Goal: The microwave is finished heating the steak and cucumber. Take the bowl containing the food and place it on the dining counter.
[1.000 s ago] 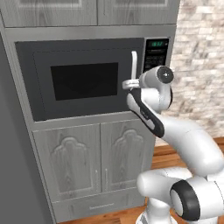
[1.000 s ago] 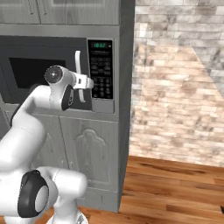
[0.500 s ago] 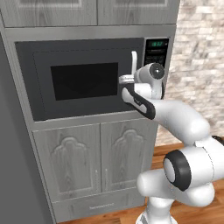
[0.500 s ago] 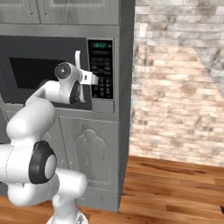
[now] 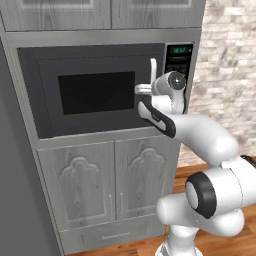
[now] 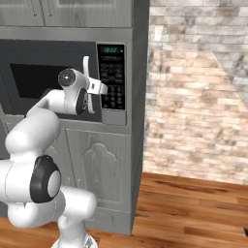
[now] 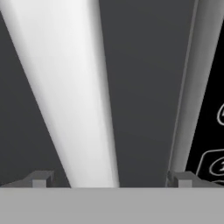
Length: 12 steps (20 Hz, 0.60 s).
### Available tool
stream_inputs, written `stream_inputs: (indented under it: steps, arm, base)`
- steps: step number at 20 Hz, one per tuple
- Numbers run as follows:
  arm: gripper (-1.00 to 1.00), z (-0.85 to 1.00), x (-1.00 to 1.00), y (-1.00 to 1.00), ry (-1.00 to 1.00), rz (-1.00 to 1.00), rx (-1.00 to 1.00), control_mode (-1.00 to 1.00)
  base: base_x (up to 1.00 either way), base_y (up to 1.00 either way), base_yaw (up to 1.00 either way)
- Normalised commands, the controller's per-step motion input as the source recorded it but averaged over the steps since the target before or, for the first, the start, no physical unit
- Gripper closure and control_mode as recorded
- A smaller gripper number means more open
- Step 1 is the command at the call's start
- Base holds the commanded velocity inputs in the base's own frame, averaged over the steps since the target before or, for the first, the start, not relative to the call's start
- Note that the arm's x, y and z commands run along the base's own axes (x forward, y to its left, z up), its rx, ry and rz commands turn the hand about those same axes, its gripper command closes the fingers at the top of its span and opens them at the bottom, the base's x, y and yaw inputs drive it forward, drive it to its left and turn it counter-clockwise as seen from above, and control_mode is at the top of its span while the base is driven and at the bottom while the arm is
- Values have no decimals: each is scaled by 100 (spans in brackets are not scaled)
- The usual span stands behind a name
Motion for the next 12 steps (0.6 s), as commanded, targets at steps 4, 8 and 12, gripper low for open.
stream_inputs:
  steps: [4,8,12]
  arm:
    - [100,0,1,0,0,0,0,-100]
    - [100,0,0,0,0,0,0,-100]
    - [100,0,-1,0,0,0,0,-100]
  base:
    - [0,0,0]
    - [0,0,0]
    - [0,0,0]
